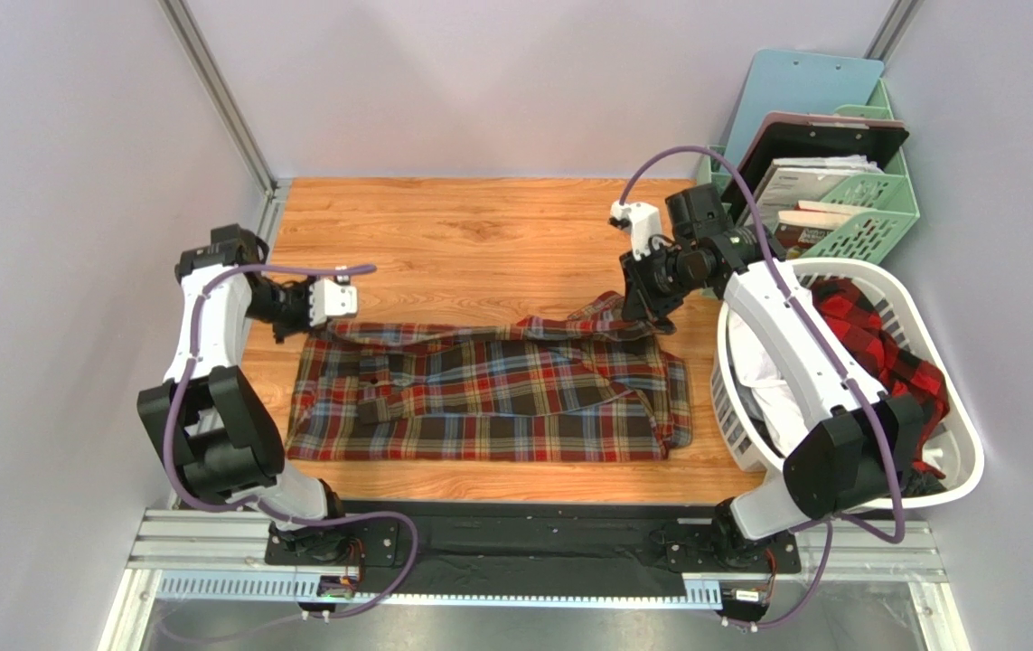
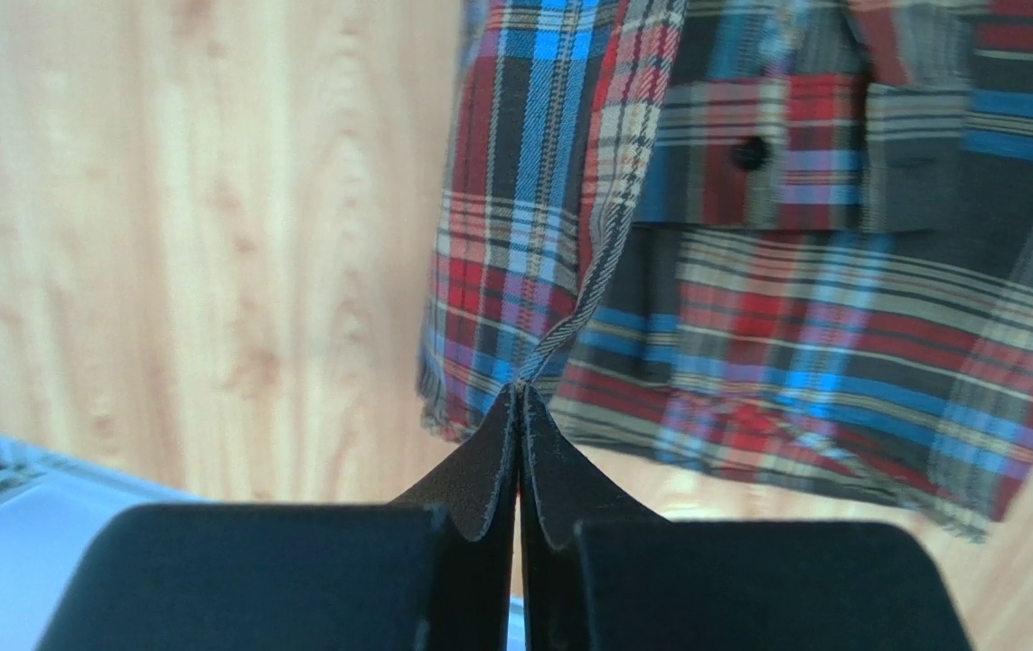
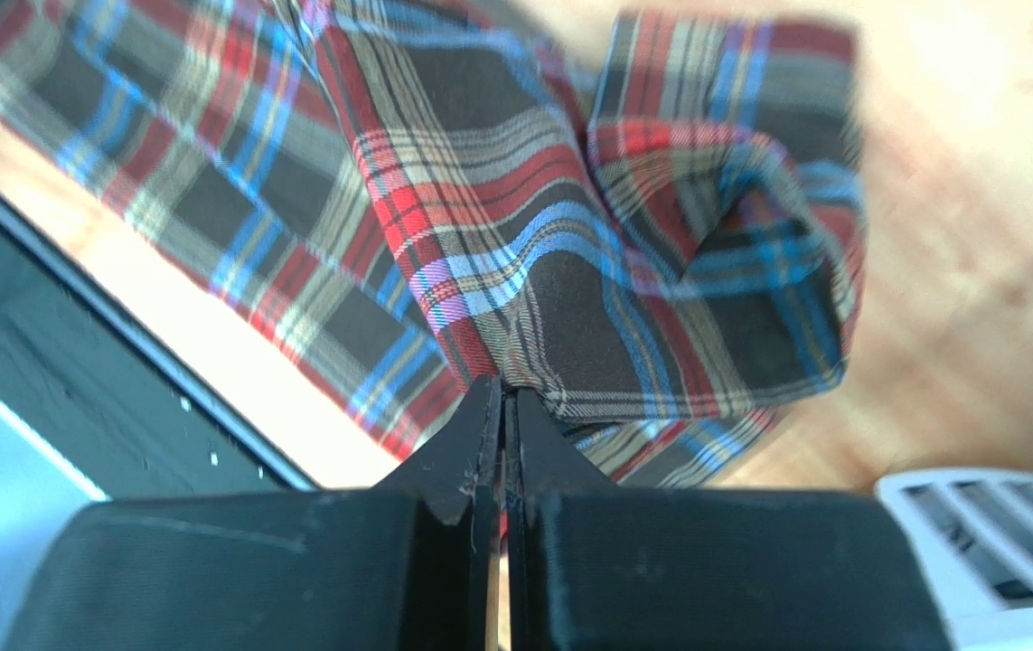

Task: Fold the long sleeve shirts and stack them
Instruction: Fold the shirt

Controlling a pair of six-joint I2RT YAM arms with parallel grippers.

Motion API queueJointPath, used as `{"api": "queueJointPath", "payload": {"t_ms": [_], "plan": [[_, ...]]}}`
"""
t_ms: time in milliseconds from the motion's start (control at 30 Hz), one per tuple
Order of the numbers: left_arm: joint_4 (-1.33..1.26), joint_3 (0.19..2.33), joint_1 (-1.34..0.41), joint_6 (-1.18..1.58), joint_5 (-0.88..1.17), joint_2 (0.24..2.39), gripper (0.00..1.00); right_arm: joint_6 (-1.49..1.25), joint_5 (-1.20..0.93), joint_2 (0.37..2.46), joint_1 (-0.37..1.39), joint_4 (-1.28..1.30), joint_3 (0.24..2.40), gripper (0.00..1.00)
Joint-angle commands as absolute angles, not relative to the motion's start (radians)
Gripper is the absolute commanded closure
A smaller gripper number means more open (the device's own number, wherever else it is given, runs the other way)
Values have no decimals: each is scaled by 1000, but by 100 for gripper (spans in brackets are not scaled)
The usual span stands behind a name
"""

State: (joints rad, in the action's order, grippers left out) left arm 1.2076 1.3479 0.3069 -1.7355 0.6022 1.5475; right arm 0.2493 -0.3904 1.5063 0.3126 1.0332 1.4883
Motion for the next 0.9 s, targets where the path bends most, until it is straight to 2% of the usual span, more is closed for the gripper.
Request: {"api": "queueJointPath", "payload": {"t_ms": [0,333,533,867], "plan": [[1186,1214,330,-1845,569,1490,100,296,-402,1444,337,1034,1384,100],[979,993,331,-1845,446,1522,100,313,-396,1496,400,977,1200,100],[985,1000,336,-1839,446,1537,100,313,-377,1522,440,959,1140,100],[1111,1172,342,-1793,557,1490,100,331,-348,1448,439,1078,1299,100]]}}
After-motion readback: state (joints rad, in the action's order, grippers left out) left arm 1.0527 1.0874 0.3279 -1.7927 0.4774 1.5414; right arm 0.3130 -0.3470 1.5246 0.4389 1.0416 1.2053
